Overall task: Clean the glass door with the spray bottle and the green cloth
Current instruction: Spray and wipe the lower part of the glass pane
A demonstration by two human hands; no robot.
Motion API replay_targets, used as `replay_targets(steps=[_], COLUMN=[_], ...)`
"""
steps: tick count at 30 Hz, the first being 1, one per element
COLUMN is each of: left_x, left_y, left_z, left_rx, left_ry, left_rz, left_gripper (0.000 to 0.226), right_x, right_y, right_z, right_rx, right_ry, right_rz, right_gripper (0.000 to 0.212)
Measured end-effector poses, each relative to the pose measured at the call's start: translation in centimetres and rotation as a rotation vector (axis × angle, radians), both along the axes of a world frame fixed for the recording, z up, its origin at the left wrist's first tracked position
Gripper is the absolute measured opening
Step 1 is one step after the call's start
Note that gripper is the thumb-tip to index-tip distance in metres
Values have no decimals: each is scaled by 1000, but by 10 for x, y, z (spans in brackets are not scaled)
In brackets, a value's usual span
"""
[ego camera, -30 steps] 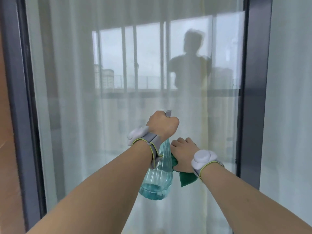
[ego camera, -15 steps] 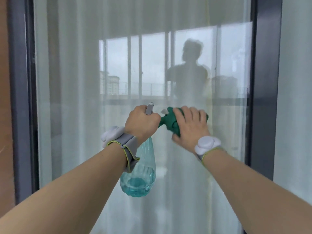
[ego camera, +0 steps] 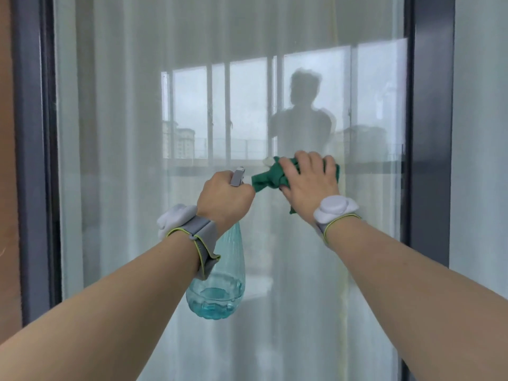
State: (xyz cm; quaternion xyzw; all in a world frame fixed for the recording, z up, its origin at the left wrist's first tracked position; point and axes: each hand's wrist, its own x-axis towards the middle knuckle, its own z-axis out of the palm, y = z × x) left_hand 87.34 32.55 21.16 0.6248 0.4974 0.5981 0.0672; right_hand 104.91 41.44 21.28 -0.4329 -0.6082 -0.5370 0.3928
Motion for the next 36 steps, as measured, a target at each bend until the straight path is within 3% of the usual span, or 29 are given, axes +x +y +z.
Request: replay_targets(steps=[4, 8, 11, 16, 20, 24, 27, 32, 36], left_x=[11, 19, 23, 27, 30, 29, 43, 97, 132], left_y=[7, 8, 5, 0, 0, 0, -5, -16, -17], left_z=[-23, -37, -33, -20, -28, -42, -49, -54, -49], left_rx=[-52, -109, -109, -37, -51, -107, -161, -216, -266], left_ry=[-9, -44, -45, 6, -9, -65, -52, 133, 118], left_rz=[-44, -99, -112, -106, -121, -166, -243, -386, -396], left_gripper=[10, 13, 18, 26, 24, 23, 24, 21, 23], right_x=[20, 21, 24, 28, 27, 31, 42, 62, 84], right_y=[-8, -9, -4, -5, -14, -27, -35, -44, -53], right_z=[-48, -125, -99, -13, -37, -143, -192, -164, -159], right_rx=[-13, -66, -69, -28, -62, -239, -352, -309, -274], right_ry=[92, -195, -283, 147, 220, -48, -211, -264, -429], right_rz=[29, 73, 67, -44, -60, 37, 23, 32, -4], right_gripper=[52, 50, 50, 55, 54, 66, 57, 51, 33])
